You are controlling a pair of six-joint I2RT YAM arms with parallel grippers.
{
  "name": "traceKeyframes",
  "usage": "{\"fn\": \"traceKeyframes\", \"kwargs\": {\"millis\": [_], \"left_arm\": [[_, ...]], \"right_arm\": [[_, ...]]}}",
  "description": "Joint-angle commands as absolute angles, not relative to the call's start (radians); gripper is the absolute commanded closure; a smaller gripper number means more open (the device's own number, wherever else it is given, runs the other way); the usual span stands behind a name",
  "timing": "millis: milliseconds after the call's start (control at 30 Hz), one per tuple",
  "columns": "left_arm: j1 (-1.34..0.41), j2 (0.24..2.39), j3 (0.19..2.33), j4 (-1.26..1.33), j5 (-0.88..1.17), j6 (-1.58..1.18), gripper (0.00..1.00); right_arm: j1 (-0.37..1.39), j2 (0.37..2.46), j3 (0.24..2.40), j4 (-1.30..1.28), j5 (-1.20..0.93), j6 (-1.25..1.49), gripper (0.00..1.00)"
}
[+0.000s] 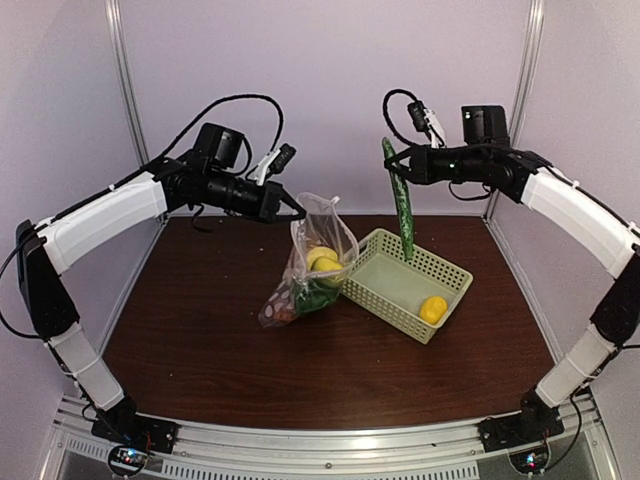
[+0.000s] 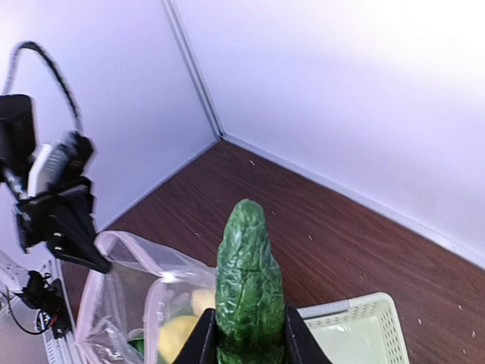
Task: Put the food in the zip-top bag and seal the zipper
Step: Place the fake vegetable in the zipper food storage bag.
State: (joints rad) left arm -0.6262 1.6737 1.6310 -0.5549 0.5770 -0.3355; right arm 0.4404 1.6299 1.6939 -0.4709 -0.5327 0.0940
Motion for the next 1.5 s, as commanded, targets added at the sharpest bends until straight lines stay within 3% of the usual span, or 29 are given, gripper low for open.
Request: {"fn": "traceKeyframes", "kwargs": {"millis": [0, 433, 767, 1233, 1467], "left_arm": [[-0.671, 1.665, 1.686, -0.534, 0.535, -0.434, 1.00], [-0.719, 1.678, 1.695, -0.397, 0.558, -0.647, 1.00], [-0.722, 1.679, 1.696, -0.397, 0.604, -0.692, 1.00], [-0.752, 1.590, 1.559, -0.074, 0.459, -0.950, 1.00], [-0.752, 1.573, 1.473, 0.076, 0.414, -1.030, 1.00]], "right_arm": [[0.474, 1.459, 1.481, 0.011, -0.741, 0.226, 1.00], [0.607, 1.502, 1.482, 0.239, -0.799, 0.244, 1.00], [0.610, 1.729, 1.591, 0.436, -0.841, 0.431, 1.00], [0.644, 1.629, 1.263, 0.576, -0.591, 0.431, 1.00], [0.659, 1.551, 1.202, 0.397, -0.372, 0.453, 1.00]]}}
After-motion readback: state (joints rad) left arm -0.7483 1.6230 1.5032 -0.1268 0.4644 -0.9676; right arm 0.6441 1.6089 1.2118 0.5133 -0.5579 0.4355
